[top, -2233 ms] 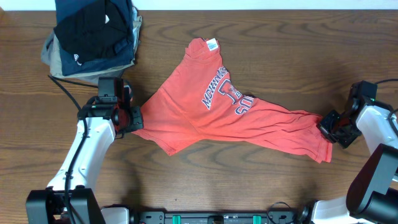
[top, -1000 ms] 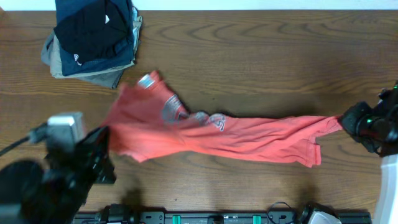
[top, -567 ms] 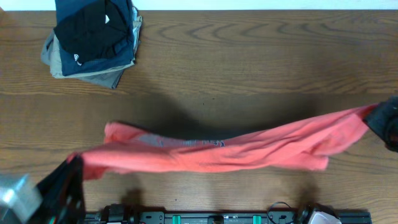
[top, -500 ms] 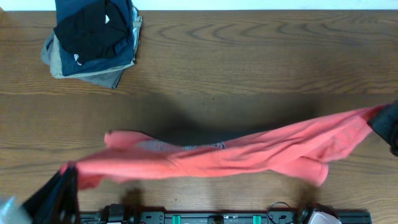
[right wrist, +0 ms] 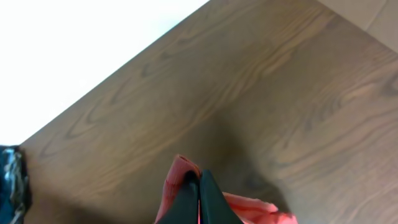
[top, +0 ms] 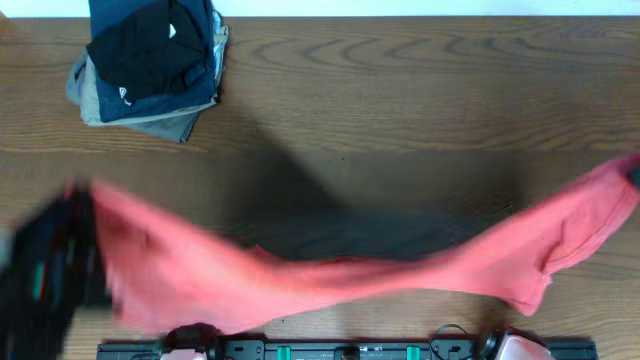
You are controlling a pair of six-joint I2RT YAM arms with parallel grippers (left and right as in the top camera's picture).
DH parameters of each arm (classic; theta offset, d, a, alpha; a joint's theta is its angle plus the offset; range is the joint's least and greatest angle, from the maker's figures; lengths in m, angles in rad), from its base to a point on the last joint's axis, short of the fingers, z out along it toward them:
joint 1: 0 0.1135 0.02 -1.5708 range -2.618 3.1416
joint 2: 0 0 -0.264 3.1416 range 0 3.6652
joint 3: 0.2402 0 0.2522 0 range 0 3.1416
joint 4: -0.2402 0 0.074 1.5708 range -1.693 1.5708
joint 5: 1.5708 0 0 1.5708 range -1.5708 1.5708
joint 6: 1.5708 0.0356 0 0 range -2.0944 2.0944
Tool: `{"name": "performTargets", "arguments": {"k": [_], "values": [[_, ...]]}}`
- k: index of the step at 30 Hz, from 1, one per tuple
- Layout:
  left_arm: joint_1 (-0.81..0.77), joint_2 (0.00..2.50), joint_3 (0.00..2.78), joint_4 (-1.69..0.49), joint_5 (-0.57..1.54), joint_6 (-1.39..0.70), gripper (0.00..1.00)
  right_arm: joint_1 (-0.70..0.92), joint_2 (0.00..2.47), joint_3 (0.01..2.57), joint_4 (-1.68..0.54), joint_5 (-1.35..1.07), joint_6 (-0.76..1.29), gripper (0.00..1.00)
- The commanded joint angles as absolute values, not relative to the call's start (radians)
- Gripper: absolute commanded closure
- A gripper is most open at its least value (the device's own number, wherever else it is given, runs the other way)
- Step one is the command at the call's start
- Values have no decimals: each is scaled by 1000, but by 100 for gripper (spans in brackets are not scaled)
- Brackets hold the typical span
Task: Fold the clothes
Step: 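Lift the shirt with both grippers, shake and lay it flat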
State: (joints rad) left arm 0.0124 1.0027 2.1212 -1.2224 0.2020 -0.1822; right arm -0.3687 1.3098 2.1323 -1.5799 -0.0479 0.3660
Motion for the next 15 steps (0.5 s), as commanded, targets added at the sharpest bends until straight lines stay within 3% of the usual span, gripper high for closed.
{"name": "performTargets", "arguments": {"k": [1,10,15], "values": [[17,1199,2107,-1198,163,-169,94,-353,1433,2135,-1534,-18,362,99],[17,1703,2107,-959,164,-166,94,-352,1730,2135,-1333,-34,370,99],[15,1945,2107,-707,175,-167,94,-348,1893,2135,-1184,-34,389,99]]}}
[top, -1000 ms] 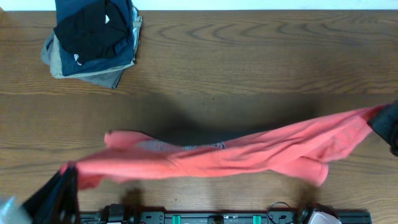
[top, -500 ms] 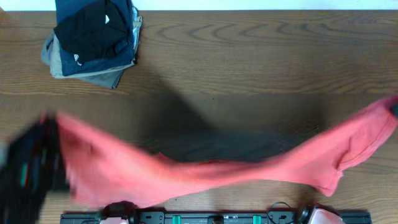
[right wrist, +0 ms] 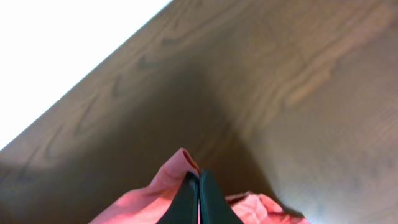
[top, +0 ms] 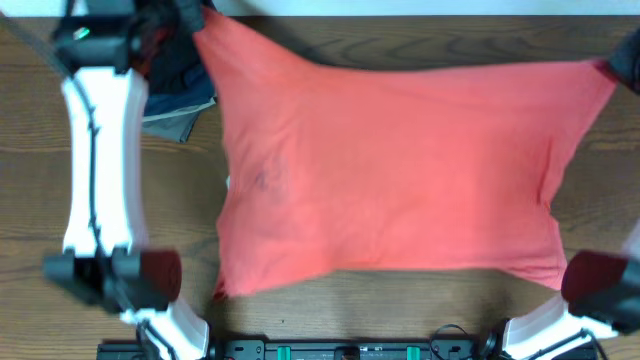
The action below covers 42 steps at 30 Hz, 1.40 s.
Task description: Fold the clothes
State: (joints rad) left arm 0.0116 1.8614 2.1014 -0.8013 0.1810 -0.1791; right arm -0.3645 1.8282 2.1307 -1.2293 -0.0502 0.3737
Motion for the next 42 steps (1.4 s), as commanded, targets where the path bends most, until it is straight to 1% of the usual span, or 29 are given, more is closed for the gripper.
{"name": "performTargets", "arguments": {"k": [1,2,3,4,5,7,8,9,13,19,23,26,30,36,39,42], "values": [[14,1976,2107,-669,183,-174,93,-345,1922,2135,-1156,-34,389,99],[13,2015,2107,-625,191,-178,94,-342,1951,2135,-1132,-33,388,97],[10,2055,2107,-583,200,-179,94,-339,1983,2135,-1106,-33,388,86],[8,2088,2107,-554,201,-183,87,-338,2010,2135,-1090,-33,389,72],[4,2121,2107,-535,201,-189,69,-335,2040,2135,-1079,-33,389,49],[-2,2177,2107,-517,201,-189,32,-332,2091,2135,-1074,-34,389,9],[-4,2198,2107,-518,201,-189,17,-329,2115,2135,-1079,-33,389,1],[-6,2217,2107,-524,202,-193,2,-327,2135,2135,-1088,-34,389,1],[-8,2231,2107,-587,202,-197,2,-326,2162,2134,-1132,-34,401,1],[-8,2142,2107,-752,202,-197,2,-322,2127,2135,-1213,-102,414,1],[-8,2049,2107,-955,201,-196,2,-321,2097,2135,-1289,-170,410,1],[-7,1975,2107,-1124,200,-191,2,-317,2071,2135,-1353,-186,410,1],[-7,1886,2107,-1296,194,-177,2,-311,2031,2135,-1434,-192,411,1],[-7,1778,2083,-1528,105,-177,2,-307,1960,2134,-1585,-186,403,1],[-7,1741,2055,-1597,91,-177,2,-306,1931,2132,-1630,-179,403,2],[-7,1685,1997,-1612,83,-177,2,-306,1897,2132,-1669,-180,402,2]]}}
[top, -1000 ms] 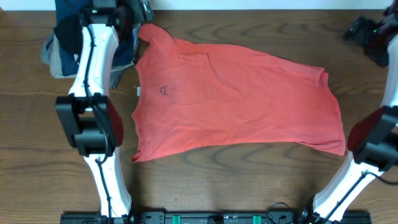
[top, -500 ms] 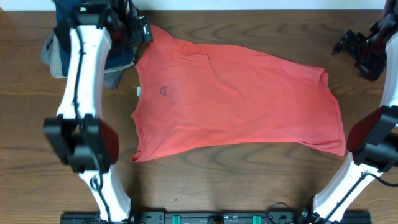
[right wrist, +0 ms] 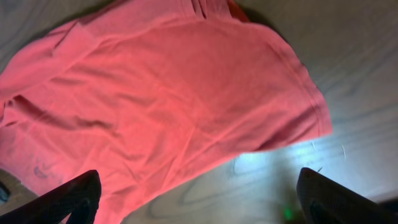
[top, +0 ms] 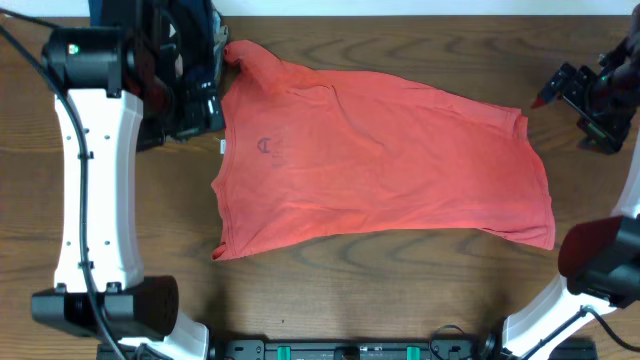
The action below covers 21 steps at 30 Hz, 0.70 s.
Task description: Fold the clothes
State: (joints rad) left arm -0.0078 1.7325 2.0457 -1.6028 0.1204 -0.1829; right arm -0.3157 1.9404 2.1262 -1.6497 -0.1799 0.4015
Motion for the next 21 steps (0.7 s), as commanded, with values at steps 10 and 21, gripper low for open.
{"name": "performTargets", "arguments": {"k": [10,21], "values": [[-7,1404,1683,-1499,78,-178,2,-284,1752,2047,-1694,-130,384,1],[-7,1373,1192,-1337,78,-199,12,-199,1632,1674,-1484,-132,393,1]]}}
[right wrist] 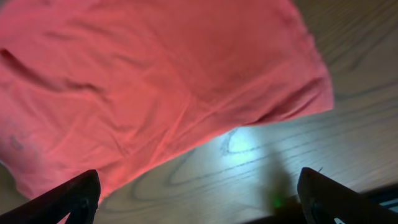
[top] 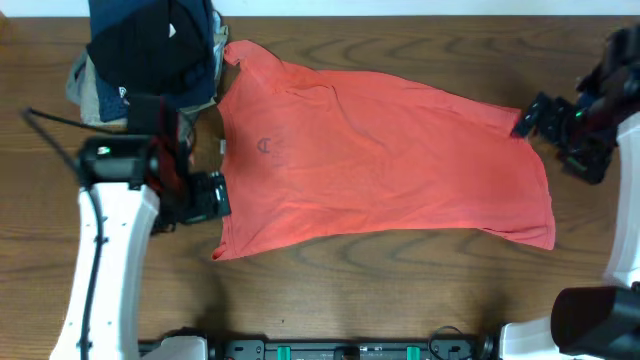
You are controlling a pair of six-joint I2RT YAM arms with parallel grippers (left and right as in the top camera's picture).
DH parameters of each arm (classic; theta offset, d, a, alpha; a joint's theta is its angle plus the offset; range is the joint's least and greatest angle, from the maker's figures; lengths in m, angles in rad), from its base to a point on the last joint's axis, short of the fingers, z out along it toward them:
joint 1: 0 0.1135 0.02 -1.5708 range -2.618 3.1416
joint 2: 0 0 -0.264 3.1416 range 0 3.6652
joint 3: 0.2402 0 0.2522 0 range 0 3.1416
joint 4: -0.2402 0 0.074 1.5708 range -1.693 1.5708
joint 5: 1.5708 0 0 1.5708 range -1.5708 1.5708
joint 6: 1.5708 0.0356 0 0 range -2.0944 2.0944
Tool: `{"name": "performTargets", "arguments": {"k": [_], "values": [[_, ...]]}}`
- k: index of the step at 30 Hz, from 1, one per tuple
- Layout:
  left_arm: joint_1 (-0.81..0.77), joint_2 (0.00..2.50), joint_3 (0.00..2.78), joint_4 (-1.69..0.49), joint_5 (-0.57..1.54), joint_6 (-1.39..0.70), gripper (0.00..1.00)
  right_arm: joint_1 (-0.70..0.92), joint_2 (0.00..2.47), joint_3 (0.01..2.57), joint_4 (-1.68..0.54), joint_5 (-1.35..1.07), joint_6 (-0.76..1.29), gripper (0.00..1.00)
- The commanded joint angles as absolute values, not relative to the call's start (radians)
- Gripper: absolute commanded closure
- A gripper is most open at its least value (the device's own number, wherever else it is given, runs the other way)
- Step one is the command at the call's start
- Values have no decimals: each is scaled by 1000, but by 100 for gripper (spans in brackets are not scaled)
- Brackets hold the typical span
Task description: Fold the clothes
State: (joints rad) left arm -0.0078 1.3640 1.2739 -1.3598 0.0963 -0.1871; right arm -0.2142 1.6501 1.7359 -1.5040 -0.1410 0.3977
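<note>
A red T-shirt (top: pixel 380 150) lies spread flat across the middle of the table, its small chest logo toward the left. My left gripper (top: pixel 205 196) hovers just off the shirt's left edge near the lower left corner; the overhead view does not show how its jaws stand. By the shirt's upper right corner, my right gripper (top: pixel 533 118) is open and empty. In the right wrist view its dark fingertips (right wrist: pixel 78 194) stand wide apart over bare wood, with the shirt (right wrist: pixel 161 81) filling the upper part.
A pile of folded dark and grey clothes (top: pixel 150 60) sits at the far left corner, touching the shirt's collar end. The wooden table (top: pixel 400 290) shows bare in front of the shirt. Arm bases line the near edge.
My left gripper has moved from beside the collar at the far left to the shirt's lower left corner. The right gripper has shifted slightly toward the shirt's right edge. The shirt lies unchanged.
The shirt first hung stretched between both grippers near the table's front, the right gripper shut on it. It was then held spread wide over the table. After that it lay flat with the right gripper open, and it still lies there.
</note>
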Motion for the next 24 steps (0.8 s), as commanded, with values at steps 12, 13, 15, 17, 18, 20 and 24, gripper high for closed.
{"name": "performTargets", "arguments": {"k": [12,13,15,17,18,20,24], "values": [[-7,1414,931,-1087,77,-321,30,-195,1633,1493,-1346,-139,395,1],[-7,1422,915,-1069,77,-324,31,-195,1633,1489,-1342,-139,395,1],[-7,1440,880,-1022,77,-324,31,-195,1633,1487,-1341,-139,395,1],[-2,1467,854,-983,77,-338,31,-195,1633,1486,-1341,-138,395,1],[1,1481,846,-971,76,-347,31,-195,1633,1486,-1341,-138,393,1],[14,1513,837,-949,62,-357,32,-195,1633,1486,-1339,-138,378,1],[75,1569,837,-911,40,-358,41,-195,1633,1486,-1339,-124,357,1]]}}
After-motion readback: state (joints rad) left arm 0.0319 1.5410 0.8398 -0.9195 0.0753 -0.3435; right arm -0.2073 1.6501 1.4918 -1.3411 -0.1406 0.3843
